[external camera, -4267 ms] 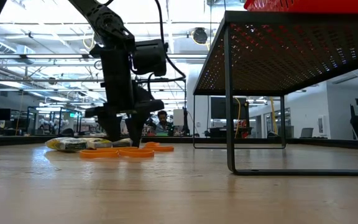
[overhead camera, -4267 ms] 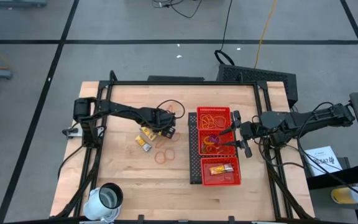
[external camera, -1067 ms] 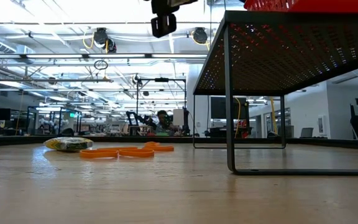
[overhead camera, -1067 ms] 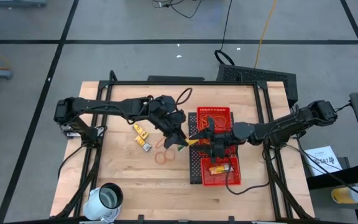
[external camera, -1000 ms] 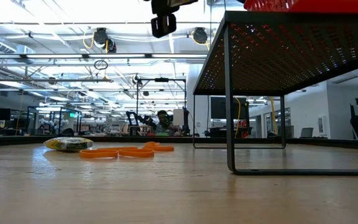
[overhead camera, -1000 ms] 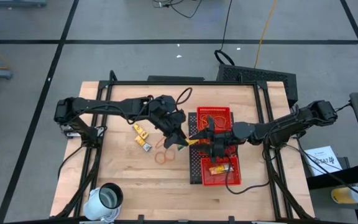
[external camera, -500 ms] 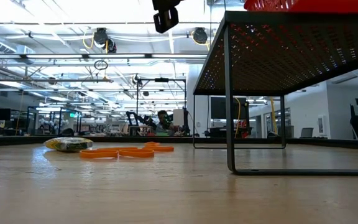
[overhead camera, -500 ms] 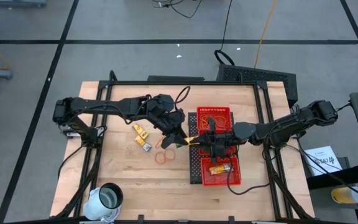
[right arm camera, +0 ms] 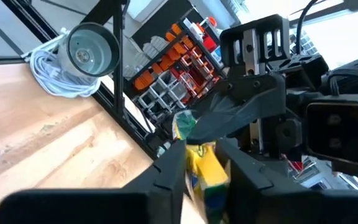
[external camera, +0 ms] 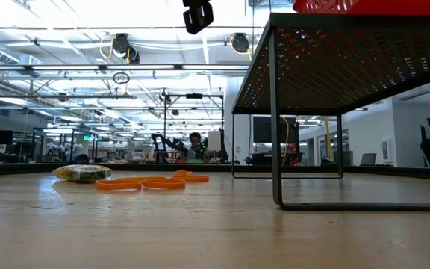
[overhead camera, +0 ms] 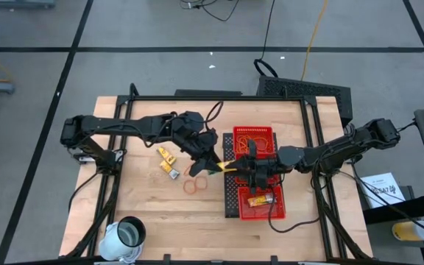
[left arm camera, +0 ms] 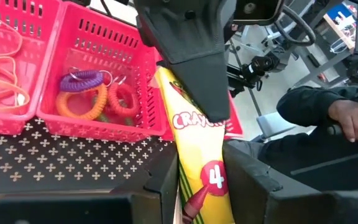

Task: Pick & Place Office Desk Supplies
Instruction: Put the yellow pack of crayons into the bottom red bin on the shelf

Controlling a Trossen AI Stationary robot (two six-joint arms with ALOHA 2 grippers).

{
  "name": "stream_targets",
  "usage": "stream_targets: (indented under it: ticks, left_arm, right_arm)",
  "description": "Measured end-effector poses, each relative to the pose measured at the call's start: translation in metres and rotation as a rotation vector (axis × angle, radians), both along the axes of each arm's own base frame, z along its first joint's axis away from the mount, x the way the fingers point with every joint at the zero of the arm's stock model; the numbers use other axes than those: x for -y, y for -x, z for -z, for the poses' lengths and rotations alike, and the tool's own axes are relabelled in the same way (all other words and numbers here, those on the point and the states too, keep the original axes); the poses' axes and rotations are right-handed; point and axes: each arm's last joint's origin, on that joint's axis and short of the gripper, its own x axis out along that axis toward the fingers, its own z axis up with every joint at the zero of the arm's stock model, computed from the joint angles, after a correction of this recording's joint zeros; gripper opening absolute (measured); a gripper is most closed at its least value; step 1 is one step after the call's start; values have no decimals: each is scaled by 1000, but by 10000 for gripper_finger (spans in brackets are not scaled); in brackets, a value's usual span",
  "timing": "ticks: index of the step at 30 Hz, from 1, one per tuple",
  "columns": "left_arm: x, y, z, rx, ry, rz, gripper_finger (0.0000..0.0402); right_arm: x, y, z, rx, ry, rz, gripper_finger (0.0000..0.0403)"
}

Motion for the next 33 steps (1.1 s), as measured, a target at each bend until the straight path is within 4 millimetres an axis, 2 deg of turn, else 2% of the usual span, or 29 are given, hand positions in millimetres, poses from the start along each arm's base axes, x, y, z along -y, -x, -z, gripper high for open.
stream_targets:
  ticks: [9,15,22,33]
  left_arm:
    - [3,1,-1,4,5,17,118]
    - [13,1,-7,54,24,85,118]
    - [13,0,-6,39,15,28,118]
    - [11,-1,-6,38,7,2,118]
  right_arm:
    - [0,0,0,-2,-22,4,182]
    - [3,0,-2,26,-22,67,219]
    - [0,0,-4,49,-16,53,225]
    - [-8,2,-5,55,-1,5,198]
